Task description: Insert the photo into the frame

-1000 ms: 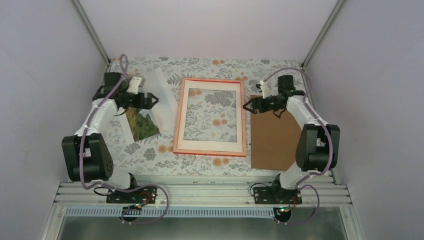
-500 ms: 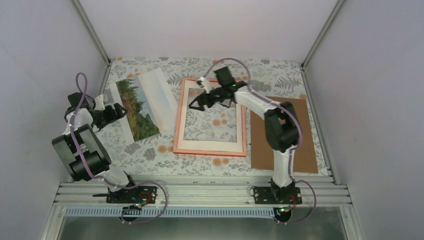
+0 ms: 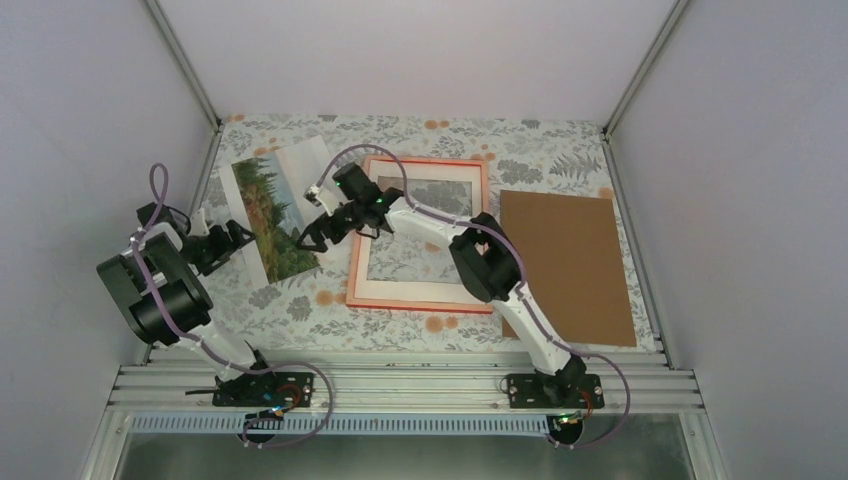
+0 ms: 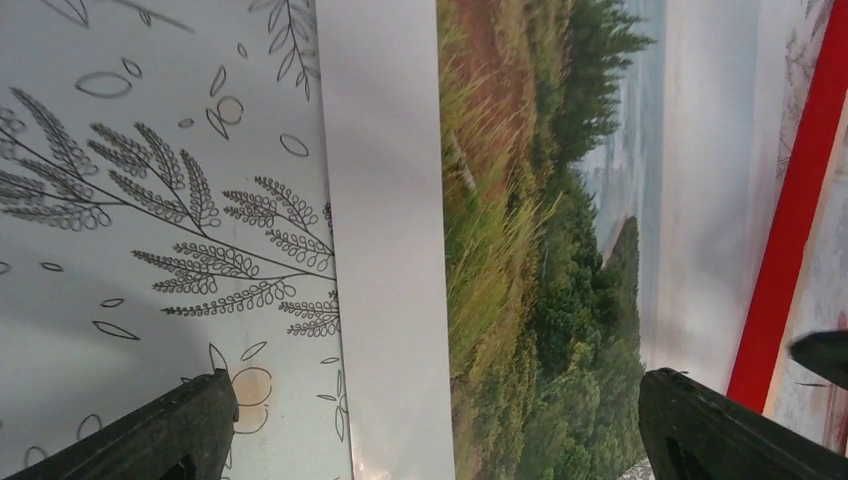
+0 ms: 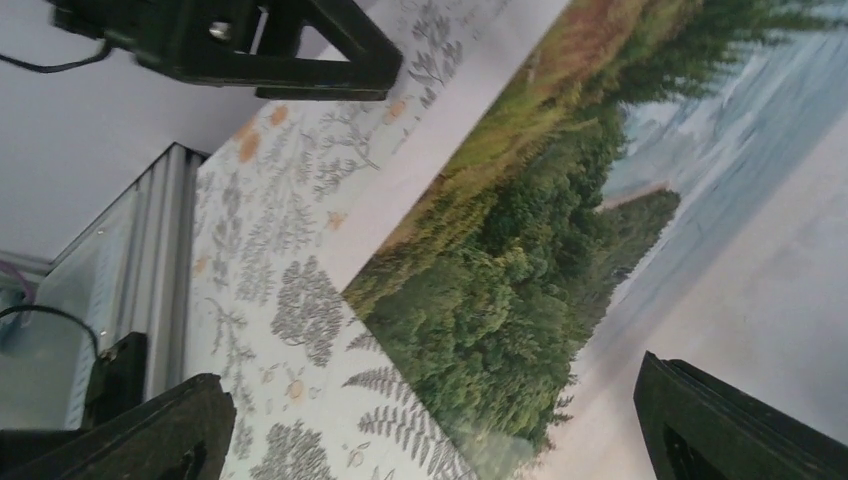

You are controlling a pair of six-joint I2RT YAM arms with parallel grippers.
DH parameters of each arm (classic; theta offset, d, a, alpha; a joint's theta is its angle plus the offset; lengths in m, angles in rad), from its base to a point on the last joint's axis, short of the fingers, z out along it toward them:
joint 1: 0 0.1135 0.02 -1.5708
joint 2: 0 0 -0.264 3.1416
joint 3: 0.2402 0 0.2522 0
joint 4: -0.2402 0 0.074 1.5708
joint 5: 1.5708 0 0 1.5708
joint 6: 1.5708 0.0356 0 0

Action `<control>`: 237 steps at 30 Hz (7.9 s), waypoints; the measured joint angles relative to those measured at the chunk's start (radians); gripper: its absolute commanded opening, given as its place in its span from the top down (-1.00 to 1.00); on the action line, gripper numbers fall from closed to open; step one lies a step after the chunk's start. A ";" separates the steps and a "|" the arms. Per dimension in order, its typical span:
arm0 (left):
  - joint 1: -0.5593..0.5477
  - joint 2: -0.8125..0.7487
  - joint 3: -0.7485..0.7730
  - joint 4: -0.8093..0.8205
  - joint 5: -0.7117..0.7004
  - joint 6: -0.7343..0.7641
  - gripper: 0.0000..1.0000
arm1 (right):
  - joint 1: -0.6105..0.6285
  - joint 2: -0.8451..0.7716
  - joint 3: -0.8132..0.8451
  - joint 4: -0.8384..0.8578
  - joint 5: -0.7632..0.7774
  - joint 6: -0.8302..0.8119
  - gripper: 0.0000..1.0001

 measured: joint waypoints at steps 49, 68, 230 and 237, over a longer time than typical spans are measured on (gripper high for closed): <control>-0.179 0.127 0.086 0.105 -0.039 -0.072 -0.96 | 0.023 0.148 0.016 0.196 0.069 0.181 -0.97; -0.157 0.105 0.098 0.063 -0.170 -0.140 -1.00 | 0.023 0.149 0.011 0.205 0.062 0.178 -0.95; -0.592 0.546 0.624 0.113 0.326 0.040 -0.83 | -0.636 -0.293 -0.590 -0.060 -0.183 0.200 -0.29; -0.596 0.546 0.593 0.121 0.325 0.038 -0.83 | -0.636 -0.242 -0.575 0.033 -0.305 0.283 -0.17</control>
